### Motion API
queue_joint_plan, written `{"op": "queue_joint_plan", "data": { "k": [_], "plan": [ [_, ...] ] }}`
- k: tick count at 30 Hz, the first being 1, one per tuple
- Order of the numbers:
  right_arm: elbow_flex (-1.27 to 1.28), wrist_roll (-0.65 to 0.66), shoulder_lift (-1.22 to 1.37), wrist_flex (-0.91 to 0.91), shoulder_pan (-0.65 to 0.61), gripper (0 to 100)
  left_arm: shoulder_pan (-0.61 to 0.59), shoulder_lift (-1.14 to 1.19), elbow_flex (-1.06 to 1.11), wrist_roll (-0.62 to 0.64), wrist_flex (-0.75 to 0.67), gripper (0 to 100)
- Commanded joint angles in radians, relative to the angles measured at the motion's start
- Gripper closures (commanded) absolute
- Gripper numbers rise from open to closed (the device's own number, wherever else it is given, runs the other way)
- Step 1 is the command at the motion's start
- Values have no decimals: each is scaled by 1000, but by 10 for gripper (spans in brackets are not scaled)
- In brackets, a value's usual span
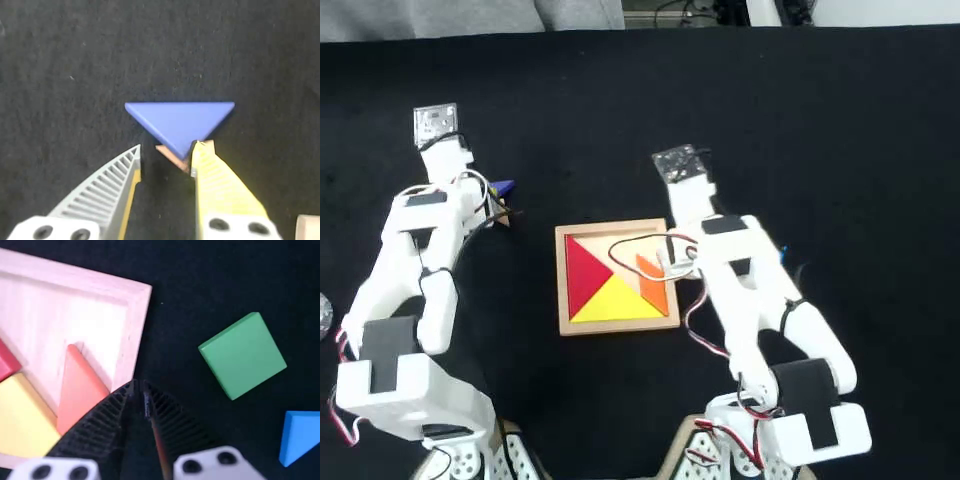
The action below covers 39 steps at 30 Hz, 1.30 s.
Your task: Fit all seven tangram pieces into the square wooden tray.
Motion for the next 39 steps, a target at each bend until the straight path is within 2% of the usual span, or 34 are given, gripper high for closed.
{"op": "queue_joint_plan", "data": {
  "k": [1,11,16,29,39],
  "plan": [
    [-10,0,-68,-21,12,988,15,-2,-70,6,-2,830],
    [-10,2,-68,-21,12,988,27,17,-85,6,-71,830],
    [-10,5,-68,-20,12,988,35,23,-87,6,12,830],
    [-7,5,-68,-20,12,988,2,163,-231,8,14,830],
    [-8,5,-62,-20,12,988,12,169,-229,-3,12,830]
  ]
}}
